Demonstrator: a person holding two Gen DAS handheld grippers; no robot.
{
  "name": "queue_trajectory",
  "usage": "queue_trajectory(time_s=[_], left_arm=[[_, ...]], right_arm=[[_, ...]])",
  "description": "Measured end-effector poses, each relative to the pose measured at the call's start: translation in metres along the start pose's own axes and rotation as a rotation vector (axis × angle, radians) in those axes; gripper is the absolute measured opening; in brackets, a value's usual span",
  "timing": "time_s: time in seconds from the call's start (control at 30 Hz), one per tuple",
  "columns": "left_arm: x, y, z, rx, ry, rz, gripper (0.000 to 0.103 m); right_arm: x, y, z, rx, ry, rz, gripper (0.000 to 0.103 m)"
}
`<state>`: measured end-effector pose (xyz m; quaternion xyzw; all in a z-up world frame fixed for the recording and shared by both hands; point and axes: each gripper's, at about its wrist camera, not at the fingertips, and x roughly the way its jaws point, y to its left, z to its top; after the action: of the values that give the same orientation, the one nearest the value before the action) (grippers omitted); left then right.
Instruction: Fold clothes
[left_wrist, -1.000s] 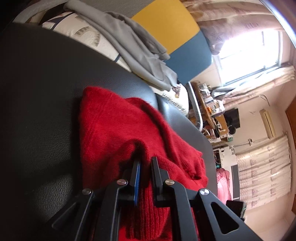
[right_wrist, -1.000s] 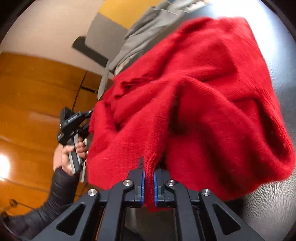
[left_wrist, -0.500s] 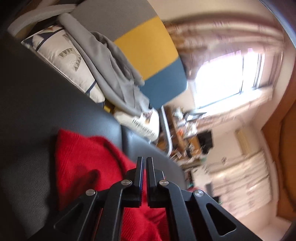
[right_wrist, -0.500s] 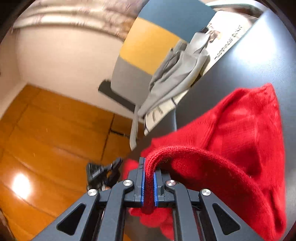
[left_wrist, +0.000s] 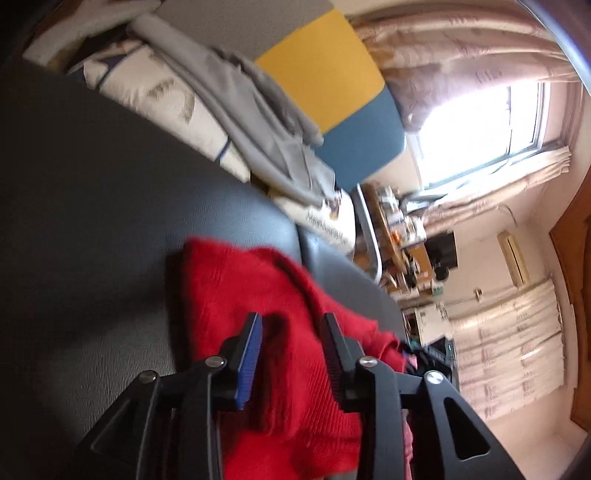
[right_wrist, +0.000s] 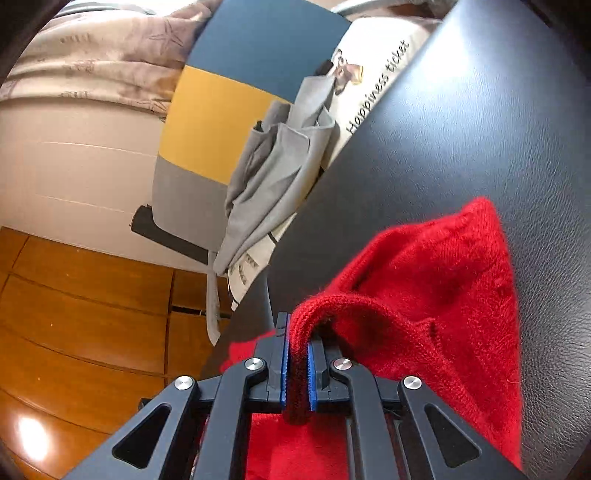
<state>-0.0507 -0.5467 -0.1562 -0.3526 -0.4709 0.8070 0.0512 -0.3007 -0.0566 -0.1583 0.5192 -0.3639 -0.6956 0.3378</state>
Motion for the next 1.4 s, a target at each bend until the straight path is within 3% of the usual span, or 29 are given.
queue_trajectory(time_s=[0.13,0.3,0.33,0.37,0.43,0.5,0.63,0.77,0.87,0.93,1.0,1.07,1.13,1.2,1.23,1.3,1.4], left_arm=[[0.016,-0.007,-0.007,0.083,0.095,0.031,0.042],[0.037,-0.029,-0.015,0.219,0.192,0.077,0.04],[0.039,-0.033,-0.017,0.243,0.207,0.082,0.031],[0.042,-0.037,-0.018,0.266,0.223,0.087,0.013],[0.041,-0.038,-0.019,0.254,0.212,0.115,0.011],[0.031,-0.038,-0.019,0.226,0.171,0.064,0.01],[0.006,-0.028,-0.011,0.072,0.026,-0.109,0.01],[-0.008,-0.017,0.001,-0.086,-0.105,-0.246,0.01],[0.013,0.008,0.015,-0.284,-0.143,-0.205,0.013],[0.024,0.027,0.018,-0.369,-0.145,-0.114,0.02],[0.02,0.039,0.013,-0.408,-0.154,-0.119,0.022],[0.008,0.047,0.005,-0.408,-0.187,-0.133,0.023],[-0.015,0.049,-0.006,-0.351,-0.229,-0.106,0.025],[-0.034,0.048,-0.016,-0.268,-0.238,-0.026,0.025],[-0.037,0.045,-0.023,-0.208,-0.218,0.014,0.026],[-0.04,0.039,-0.038,-0.099,-0.159,0.072,0.028],[-0.034,0.028,-0.062,0.039,-0.049,0.118,0.032]], right_arm=[[0.005,-0.011,-0.002,0.019,0.014,-0.006,0.011],[0.008,-0.021,-0.003,0.035,0.024,-0.011,0.012],[0.008,-0.022,-0.003,0.036,0.025,-0.011,0.012],[0.008,-0.022,-0.002,0.037,0.026,-0.01,0.012],[0.009,-0.021,-0.002,0.032,0.03,-0.012,0.012],[0.006,-0.018,-0.003,0.009,0.031,-0.006,0.012],[-0.003,-0.006,-0.007,-0.046,0.013,0.043,0.011],[-0.01,-0.01,0.003,-0.012,-0.035,0.07,0.011],[-0.016,-0.016,0.005,0.004,-0.032,0.081,0.011],[-0.019,-0.02,0.005,0.014,-0.03,0.088,0.012],[-0.023,-0.024,0.006,0.025,-0.028,0.096,0.012],[-0.026,-0.028,0.007,0.035,-0.026,0.103,0.017],[-0.03,-0.032,0.008,0.045,-0.024,0.11,0.038],[-0.033,-0.036,0.009,0.056,-0.022,0.117,0.058],[-0.035,-0.038,0.009,0.061,-0.021,0.121,0.061],[-0.051,-0.033,-0.001,-0.027,-0.029,0.026,0.063],[-0.076,-0.026,-0.018,-0.163,-0.041,-0.123,0.077]])
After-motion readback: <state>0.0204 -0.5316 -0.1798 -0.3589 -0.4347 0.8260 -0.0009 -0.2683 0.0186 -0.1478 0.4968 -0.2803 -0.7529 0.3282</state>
